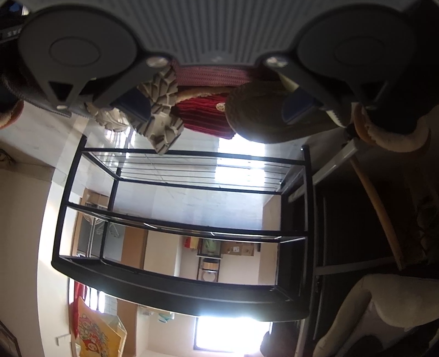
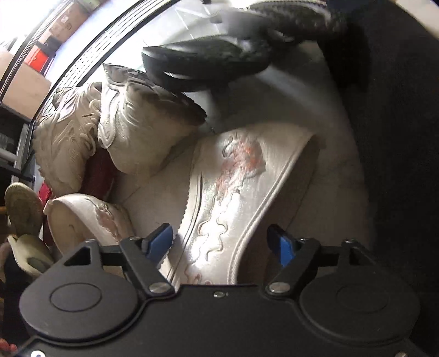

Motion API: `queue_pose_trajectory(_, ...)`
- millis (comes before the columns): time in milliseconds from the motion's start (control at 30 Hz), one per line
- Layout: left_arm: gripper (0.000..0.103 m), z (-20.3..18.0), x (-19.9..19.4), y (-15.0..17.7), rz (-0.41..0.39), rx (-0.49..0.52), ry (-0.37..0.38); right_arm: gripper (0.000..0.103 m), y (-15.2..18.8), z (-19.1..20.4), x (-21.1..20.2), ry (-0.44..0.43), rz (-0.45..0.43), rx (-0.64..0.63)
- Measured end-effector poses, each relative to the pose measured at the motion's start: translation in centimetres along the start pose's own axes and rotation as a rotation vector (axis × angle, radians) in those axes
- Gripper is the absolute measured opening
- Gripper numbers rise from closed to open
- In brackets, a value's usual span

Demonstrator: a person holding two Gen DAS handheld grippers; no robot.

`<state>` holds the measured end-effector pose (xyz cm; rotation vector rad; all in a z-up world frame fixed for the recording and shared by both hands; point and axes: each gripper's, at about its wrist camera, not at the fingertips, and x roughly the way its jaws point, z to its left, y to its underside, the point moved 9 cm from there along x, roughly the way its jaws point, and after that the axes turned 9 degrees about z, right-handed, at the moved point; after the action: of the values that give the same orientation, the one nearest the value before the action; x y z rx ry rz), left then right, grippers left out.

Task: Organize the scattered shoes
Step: 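Lower the right gripper onto the heels of the white embroidered flats, then close the right gripper on both flats' heels and lift them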

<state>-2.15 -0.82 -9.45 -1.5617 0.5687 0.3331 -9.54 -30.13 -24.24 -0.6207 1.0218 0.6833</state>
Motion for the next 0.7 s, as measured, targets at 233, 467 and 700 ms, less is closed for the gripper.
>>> queue_pose_trajectory(233,0.103,0.7,0.0,0.0,0.004,-0.035,-0.007,0.047,0.4,1.9,-0.8,0.079,-0.02,-0.192)
queue_pose_trajectory(467,0.103,1.3,0.0,-0.2,0.0,-0.07,0.006,0.035,0.6,3.5,-2.3,0.26,-0.058,-0.439)
queue_pose_trajectory(700,0.103,2.1,-0.7,-0.3,-0.012,-0.1,0.023,0.031,3.9,8.1,-0.4,0.292,0.037,-0.667)
